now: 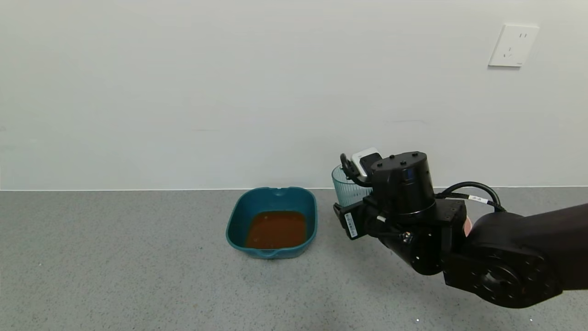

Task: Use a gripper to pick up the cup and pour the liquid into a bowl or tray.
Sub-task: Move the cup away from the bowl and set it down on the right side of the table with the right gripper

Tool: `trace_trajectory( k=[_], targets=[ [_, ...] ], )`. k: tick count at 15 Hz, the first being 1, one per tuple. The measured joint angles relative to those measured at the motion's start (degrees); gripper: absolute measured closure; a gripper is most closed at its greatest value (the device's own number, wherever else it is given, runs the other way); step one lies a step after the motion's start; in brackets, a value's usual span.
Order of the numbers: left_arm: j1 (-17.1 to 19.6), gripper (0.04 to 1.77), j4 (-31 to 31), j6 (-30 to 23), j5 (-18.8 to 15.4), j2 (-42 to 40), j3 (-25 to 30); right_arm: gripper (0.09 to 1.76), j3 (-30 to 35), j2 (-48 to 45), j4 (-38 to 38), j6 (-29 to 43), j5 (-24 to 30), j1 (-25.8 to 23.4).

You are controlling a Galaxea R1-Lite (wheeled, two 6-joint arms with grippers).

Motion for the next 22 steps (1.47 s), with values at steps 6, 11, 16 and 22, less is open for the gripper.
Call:
trace_trajectory(
  k=[6,11,16,22],
  targets=[
    [0.0,0.09,0.0,0.0,0.0,0.0,0.0,0.5,0.0,0.7,-4.2,4.6,0.0,-0.9],
    [0.0,0.09,0.0,0.0,0.0,0.0,0.0,0.5,2.5,6.8,-17.0,4.5,-0.3,-3.5],
    [0.0,0.09,0.0,0.0,0.0,0.0,0.0,0.5,3.8,14.8,-30.7,4.2,-0.1,-7.2],
    [0.0,0.09,0.0,0.0,0.0,0.0,0.0,0.5,3.1,22.6,-39.4,3.7,3.4,-9.8]
  ],
)
